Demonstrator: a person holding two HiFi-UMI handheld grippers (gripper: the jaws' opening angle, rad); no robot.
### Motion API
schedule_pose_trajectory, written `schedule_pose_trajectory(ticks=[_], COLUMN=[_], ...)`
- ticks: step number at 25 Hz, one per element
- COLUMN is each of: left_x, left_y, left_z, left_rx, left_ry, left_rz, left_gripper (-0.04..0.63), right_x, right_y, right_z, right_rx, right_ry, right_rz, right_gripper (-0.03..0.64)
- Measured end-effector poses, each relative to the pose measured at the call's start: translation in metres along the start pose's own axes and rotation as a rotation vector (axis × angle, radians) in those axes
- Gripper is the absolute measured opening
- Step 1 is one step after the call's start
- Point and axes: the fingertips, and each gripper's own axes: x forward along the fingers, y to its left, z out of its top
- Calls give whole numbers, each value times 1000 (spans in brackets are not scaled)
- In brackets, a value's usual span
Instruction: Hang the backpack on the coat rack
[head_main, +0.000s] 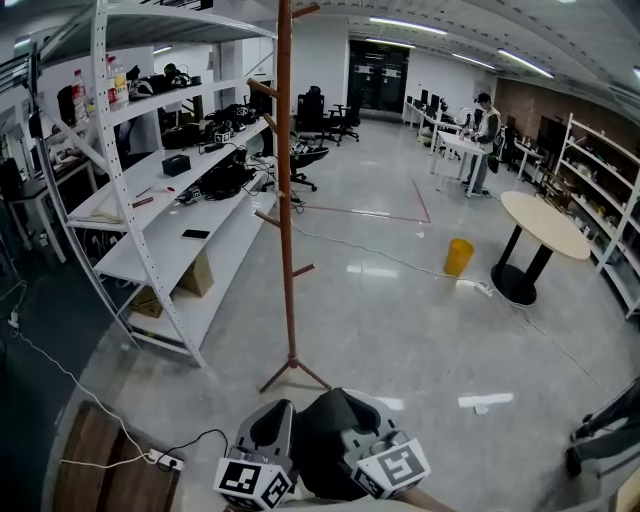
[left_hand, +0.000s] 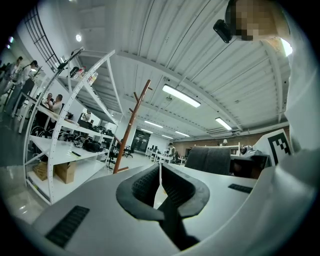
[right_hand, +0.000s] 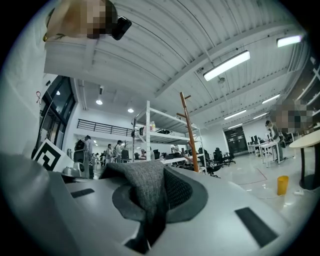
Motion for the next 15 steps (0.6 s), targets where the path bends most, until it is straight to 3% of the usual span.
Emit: schedule_pose_trajectory(ticks=[10,15], left_x=[9,18], left_y=[14,28], left_z=[10,4], left_rx=[6,17], left_ry=[-63,-38], left_rz=[79,84], left_gripper=[25,25], right_x=[12,28], right_y=[-25,-35], right_z=[5,7], right_rx=[-3,-5], right_ry=[-2,-2], right_rz=[-11,-27], right_gripper=[38,38])
